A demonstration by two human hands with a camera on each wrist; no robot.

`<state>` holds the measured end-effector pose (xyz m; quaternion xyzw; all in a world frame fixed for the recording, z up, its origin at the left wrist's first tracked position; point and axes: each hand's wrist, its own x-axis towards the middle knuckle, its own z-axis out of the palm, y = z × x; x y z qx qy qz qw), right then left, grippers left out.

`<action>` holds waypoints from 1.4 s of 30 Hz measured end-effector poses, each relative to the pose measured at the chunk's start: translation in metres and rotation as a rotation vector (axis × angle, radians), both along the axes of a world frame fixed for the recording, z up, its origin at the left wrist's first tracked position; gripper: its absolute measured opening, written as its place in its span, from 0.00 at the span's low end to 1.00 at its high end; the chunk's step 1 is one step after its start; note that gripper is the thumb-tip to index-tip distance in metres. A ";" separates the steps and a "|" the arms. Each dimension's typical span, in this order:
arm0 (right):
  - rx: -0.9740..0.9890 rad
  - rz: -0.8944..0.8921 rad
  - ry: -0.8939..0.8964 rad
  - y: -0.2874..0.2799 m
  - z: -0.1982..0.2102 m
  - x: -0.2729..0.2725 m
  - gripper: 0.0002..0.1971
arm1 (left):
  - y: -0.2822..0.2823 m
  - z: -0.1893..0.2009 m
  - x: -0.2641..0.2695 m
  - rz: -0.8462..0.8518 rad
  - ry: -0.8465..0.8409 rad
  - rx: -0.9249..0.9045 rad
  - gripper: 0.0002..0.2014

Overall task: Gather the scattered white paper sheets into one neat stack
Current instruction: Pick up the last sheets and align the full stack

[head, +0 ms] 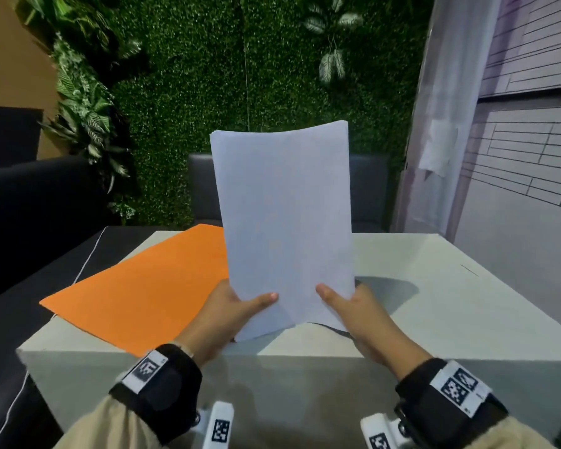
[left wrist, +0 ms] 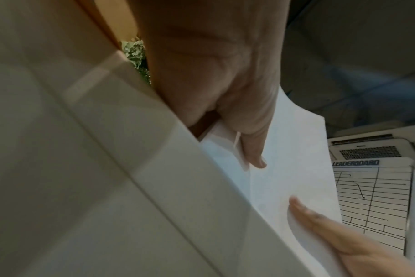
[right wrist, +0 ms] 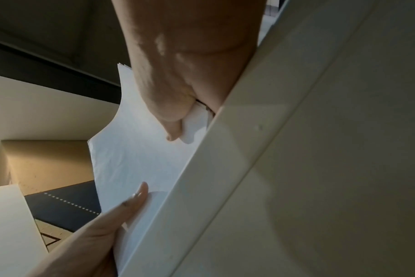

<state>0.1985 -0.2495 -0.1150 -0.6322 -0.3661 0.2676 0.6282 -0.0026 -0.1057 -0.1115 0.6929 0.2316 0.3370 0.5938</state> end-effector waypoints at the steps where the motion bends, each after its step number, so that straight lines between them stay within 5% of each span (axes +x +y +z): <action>1: 0.003 0.015 0.010 -0.001 -0.001 0.002 0.10 | 0.000 0.000 -0.001 -0.017 0.017 0.005 0.20; 14: 0.088 0.097 0.272 -0.012 0.001 0.010 0.19 | -0.009 0.006 -0.008 -0.055 0.010 -0.260 0.18; 22: 0.037 0.250 0.334 -0.016 0.007 0.008 0.19 | -0.012 0.003 -0.013 -0.010 -0.059 -0.258 0.16; 29: 0.025 0.178 0.329 -0.010 -0.001 0.014 0.21 | -0.020 0.014 -0.023 -0.059 0.034 -0.215 0.18; 33: 0.077 0.162 0.391 -0.013 0.002 0.016 0.19 | -0.006 0.020 -0.054 0.137 0.228 0.164 0.24; 36: 0.151 0.111 0.460 -0.014 0.004 0.020 0.17 | 0.011 0.006 -0.077 0.274 0.835 0.810 0.49; 38: 0.180 0.057 0.493 -0.015 0.002 0.022 0.18 | 0.017 -0.003 -0.090 0.181 1.058 0.869 0.54; 42: 0.220 -0.033 0.531 -0.017 0.003 0.025 0.18 | 0.015 0.006 -0.121 -0.049 0.989 0.885 0.43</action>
